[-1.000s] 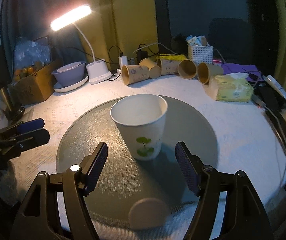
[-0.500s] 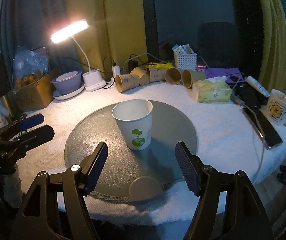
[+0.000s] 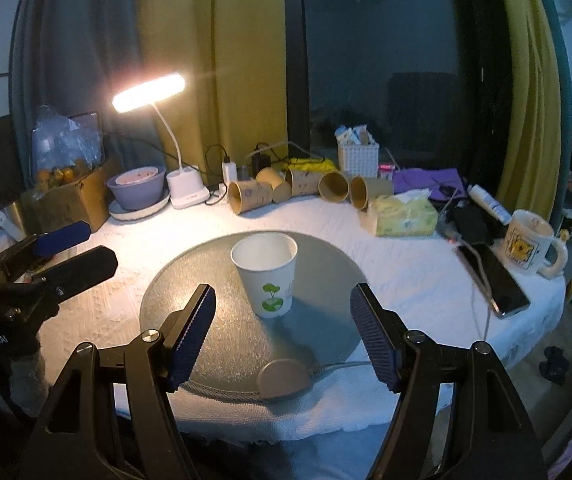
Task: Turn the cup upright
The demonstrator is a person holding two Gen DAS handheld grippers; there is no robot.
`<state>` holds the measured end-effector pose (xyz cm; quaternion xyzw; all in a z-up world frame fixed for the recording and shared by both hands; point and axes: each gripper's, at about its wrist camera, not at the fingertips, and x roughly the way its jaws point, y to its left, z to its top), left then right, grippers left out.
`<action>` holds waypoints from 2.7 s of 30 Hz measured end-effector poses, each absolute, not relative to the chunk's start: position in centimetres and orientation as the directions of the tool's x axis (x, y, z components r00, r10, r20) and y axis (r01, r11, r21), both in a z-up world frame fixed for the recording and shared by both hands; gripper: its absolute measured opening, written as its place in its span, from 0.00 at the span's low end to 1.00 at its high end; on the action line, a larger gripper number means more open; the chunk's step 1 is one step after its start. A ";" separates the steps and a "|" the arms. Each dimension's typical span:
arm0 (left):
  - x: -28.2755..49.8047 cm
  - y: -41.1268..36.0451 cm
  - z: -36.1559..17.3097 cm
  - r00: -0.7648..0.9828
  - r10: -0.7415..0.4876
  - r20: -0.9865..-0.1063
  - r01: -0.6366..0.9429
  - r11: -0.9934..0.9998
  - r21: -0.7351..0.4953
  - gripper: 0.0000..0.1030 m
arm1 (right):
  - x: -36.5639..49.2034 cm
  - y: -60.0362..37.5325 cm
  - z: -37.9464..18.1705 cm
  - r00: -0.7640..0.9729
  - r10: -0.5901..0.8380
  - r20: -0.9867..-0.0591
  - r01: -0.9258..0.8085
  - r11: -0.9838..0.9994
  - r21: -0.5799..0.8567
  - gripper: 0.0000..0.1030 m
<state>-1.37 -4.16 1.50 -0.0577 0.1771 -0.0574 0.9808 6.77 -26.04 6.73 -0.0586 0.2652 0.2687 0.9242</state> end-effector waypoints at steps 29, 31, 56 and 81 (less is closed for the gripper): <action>-4.5 -5.3 5.1 0.964 -0.169 -0.208 0.148 0.983 -0.110 0.90 | 2.7 -27.0 11.9 0.772 0.495 -0.399 -0.543 0.840 -0.007 0.71; -4.9 -5.3 5.4 0.967 -0.166 -0.194 0.148 0.983 -0.106 0.90 | 2.5 -27.0 12.1 0.773 0.498 -0.393 -0.544 0.839 -0.007 0.71; -6.1 -5.1 6.7 0.980 -0.140 -0.139 0.127 0.987 -0.099 0.90 | 1.6 -27.2 13.1 0.783 0.501 -0.368 -0.542 0.840 -0.011 0.71; -6.1 -5.1 6.0 0.979 -0.141 -0.146 0.127 0.986 -0.105 0.90 | 2.0 -27.1 12.5 0.783 0.493 -0.378 -0.534 0.845 -0.003 0.71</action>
